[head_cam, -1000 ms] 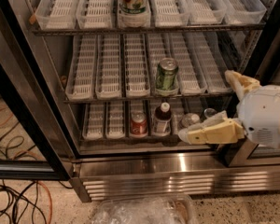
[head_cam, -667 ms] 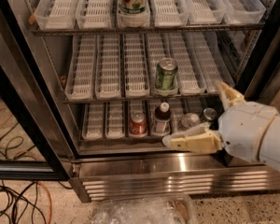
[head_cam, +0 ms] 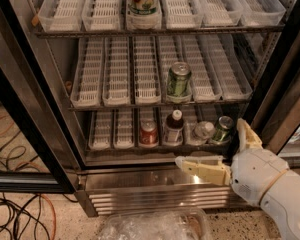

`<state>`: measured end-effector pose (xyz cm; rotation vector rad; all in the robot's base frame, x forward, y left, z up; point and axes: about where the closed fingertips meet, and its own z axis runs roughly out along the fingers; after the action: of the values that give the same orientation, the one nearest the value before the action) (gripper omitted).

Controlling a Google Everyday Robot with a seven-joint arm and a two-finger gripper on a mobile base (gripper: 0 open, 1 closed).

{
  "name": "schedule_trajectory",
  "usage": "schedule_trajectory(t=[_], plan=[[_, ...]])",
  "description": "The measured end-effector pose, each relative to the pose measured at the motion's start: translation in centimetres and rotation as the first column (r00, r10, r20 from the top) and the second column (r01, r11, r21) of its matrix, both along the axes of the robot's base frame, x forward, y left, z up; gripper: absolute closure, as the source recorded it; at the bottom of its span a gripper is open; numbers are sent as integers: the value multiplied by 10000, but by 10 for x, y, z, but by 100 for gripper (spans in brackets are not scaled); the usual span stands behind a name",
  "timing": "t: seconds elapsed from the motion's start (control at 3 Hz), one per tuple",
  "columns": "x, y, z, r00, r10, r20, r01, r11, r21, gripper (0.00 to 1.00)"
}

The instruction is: Pick coke can from bottom shelf of fridge

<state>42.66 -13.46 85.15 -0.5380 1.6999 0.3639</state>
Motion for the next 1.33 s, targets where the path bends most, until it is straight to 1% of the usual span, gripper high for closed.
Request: schedule_trajectory(t=[0.33, 0.67, 1.0, 1.33], plan=[[-1, 2, 10, 9989, -155, 434, 125, 9976, 686, 0], [-1, 2, 10, 9989, -154, 434, 124, 9976, 685, 0], [-1, 4, 5, 9995, 120, 293, -137, 9982, 588, 0], [-3, 9, -14, 9985, 529, 155, -534, 9981, 322, 0]])
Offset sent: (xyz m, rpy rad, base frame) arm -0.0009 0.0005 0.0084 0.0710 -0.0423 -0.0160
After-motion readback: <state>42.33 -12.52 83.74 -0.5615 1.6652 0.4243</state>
